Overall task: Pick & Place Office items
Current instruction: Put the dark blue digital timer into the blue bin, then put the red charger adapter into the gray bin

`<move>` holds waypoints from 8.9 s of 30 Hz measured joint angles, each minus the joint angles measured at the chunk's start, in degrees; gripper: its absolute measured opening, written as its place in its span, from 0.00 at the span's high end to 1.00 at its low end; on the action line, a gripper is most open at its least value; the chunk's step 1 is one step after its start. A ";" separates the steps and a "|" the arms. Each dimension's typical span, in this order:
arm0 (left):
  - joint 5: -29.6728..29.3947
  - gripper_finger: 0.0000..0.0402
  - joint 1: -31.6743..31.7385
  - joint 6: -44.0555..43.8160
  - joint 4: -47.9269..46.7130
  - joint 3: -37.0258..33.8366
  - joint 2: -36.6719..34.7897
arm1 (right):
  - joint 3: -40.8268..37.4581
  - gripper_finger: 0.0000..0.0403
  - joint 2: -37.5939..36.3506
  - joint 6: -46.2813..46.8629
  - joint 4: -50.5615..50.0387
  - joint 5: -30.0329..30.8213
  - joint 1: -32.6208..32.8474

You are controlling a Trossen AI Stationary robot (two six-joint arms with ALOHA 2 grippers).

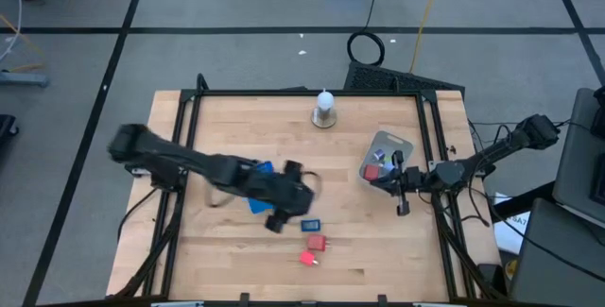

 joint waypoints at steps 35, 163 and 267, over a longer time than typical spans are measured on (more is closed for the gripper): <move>-23.83 0.30 -8.44 -27.62 23.48 -61.13 -68.12 | -0.02 1.00 17.30 8.26 10.89 0.21 -8.63; -16.09 0.99 -0.06 -25.75 25.09 -73.34 -84.94 | 0.02 1.00 23.19 2.66 22.00 -11.81 -8.50; -11.93 0.95 0.96 -34.62 16.10 -73.31 -86.17 | 57.34 0.50 53.23 7.88 -36.06 -19.30 6.28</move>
